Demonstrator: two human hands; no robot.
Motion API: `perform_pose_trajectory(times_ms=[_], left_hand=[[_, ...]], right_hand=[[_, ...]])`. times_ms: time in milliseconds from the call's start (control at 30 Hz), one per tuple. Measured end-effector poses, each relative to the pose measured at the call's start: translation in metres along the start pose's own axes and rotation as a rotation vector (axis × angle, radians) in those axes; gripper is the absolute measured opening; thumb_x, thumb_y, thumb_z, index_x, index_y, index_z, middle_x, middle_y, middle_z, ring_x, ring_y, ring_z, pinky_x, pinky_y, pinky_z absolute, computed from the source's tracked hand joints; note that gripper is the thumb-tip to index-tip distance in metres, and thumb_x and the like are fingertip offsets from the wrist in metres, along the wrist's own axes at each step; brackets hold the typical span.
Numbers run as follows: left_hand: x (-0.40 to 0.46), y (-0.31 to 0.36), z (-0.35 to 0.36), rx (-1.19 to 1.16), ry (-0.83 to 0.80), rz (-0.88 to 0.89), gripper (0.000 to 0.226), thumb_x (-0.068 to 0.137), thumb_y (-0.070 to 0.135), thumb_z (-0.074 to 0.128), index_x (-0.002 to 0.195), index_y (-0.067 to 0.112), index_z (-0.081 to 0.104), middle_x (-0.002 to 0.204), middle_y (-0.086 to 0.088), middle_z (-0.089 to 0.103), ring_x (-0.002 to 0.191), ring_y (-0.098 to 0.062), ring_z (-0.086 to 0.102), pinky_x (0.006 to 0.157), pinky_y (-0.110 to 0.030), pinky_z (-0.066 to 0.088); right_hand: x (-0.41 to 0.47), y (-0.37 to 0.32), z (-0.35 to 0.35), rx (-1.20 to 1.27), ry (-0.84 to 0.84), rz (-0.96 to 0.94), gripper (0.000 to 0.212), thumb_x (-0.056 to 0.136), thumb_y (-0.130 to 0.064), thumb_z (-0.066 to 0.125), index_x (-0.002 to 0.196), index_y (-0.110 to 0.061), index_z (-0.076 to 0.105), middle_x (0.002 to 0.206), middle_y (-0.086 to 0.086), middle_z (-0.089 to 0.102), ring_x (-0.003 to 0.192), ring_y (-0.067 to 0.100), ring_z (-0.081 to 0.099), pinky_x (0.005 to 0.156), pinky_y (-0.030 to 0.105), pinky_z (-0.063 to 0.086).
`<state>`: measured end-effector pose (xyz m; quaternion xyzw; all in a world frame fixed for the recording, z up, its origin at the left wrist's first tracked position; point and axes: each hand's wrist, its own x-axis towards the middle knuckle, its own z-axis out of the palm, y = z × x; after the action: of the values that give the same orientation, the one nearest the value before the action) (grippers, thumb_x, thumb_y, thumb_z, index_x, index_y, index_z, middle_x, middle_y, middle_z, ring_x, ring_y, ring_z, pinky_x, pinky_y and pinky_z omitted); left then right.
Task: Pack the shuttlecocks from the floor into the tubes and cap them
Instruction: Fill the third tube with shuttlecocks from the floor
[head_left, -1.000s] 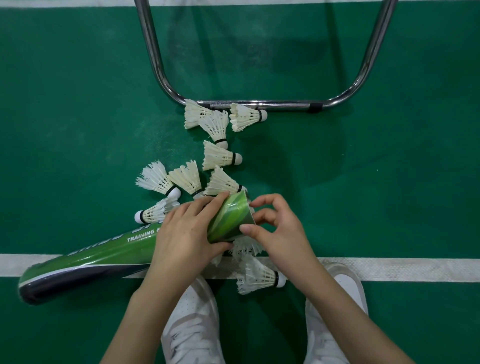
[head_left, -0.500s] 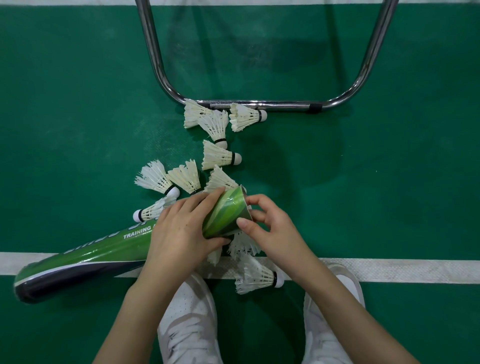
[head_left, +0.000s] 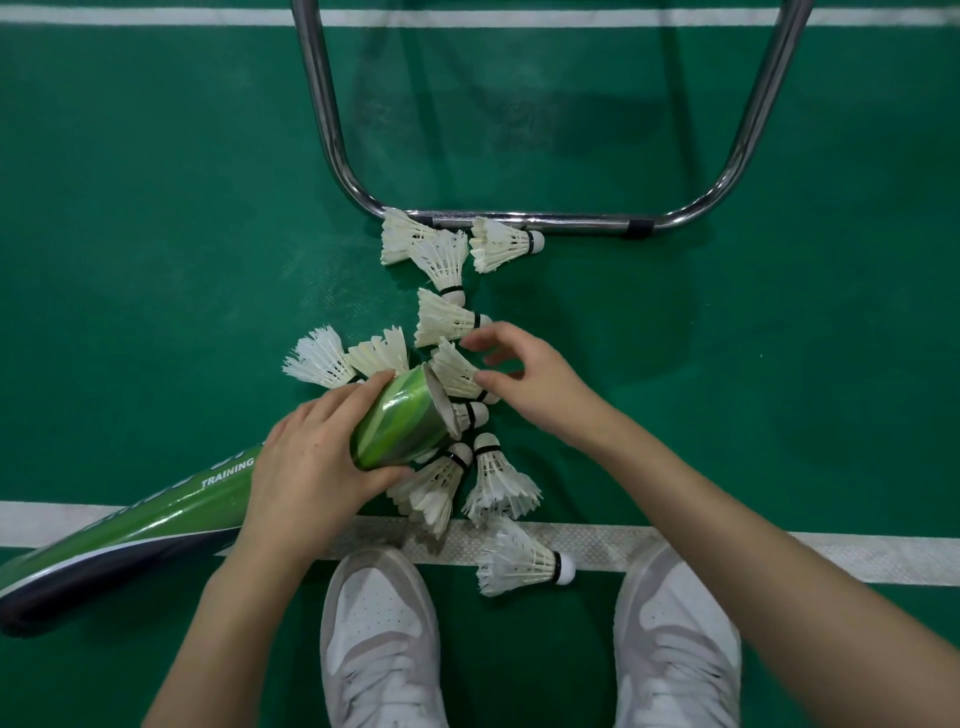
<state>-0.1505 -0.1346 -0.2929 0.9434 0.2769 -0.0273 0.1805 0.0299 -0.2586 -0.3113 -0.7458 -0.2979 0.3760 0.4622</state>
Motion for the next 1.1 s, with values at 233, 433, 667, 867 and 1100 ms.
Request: perform_pose_trajectory(times_ms=[233,433,667,867,1100], left_hand=[[-0.001,-0.001,0.000,0.000,-0.007,-0.013,0.091,0.061,0.048,0.079,0.139,0.034,0.034,0.128,0.003,0.054,0.112,-0.025,0.050,0.090,-0.042,0.040],[-0.002,0.000,0.001,0.003,-0.007,-0.010,0.092,0.060,0.048,0.079,0.139,0.034,0.035,0.127,0.002,0.054,0.111,-0.025,0.051,0.090,-0.042,0.040],[-0.003,0.002,0.002,-0.004,-0.011,-0.011,0.091,0.060,0.047,0.079,0.139,0.034,0.035,0.128,0.003,0.054,0.113,-0.024,0.050,0.092,-0.042,0.039],[-0.003,0.003,0.003,0.012,-0.014,-0.015,0.092,0.061,0.047,0.079,0.139,0.035,0.034,0.128,0.003,0.053,0.113,-0.025,0.050,0.092,-0.043,0.039],[-0.006,0.005,0.005,0.011,-0.019,0.005,0.092,0.060,0.046,0.080,0.139,0.033,0.035,0.125,0.002,0.055,0.110,-0.026,0.051,0.089,-0.043,0.041]], right_hand=[[0.034,0.002,0.001,-0.246,-0.154,-0.035,0.054,0.089,0.006,0.047,0.130,-0.027,0.051,0.141,0.002,0.035,0.129,0.014,0.034,0.110,0.024,0.026],[0.032,0.011,0.004,-0.261,-0.197,0.003,0.050,0.089,0.006,0.047,0.127,-0.026,0.052,0.137,0.002,0.035,0.126,0.014,0.034,0.101,0.020,0.029],[0.025,0.019,-0.006,-0.196,-0.048,0.076,0.040,0.078,-0.004,0.070,0.110,-0.018,0.052,0.118,-0.002,0.038,0.106,0.021,0.051,0.088,0.027,0.048],[0.004,0.040,-0.017,-0.182,0.191,0.167,0.034,0.076,-0.020,0.074,0.096,-0.013,0.047,0.106,-0.001,0.042,0.087,0.015,0.048,0.066,0.016,0.037],[-0.035,0.064,-0.015,-0.231,0.337,0.224,0.032,0.082,-0.030,0.068,0.105,-0.008,0.064,0.086,-0.002,0.051,0.101,0.021,0.044,0.073,0.023,0.030]])
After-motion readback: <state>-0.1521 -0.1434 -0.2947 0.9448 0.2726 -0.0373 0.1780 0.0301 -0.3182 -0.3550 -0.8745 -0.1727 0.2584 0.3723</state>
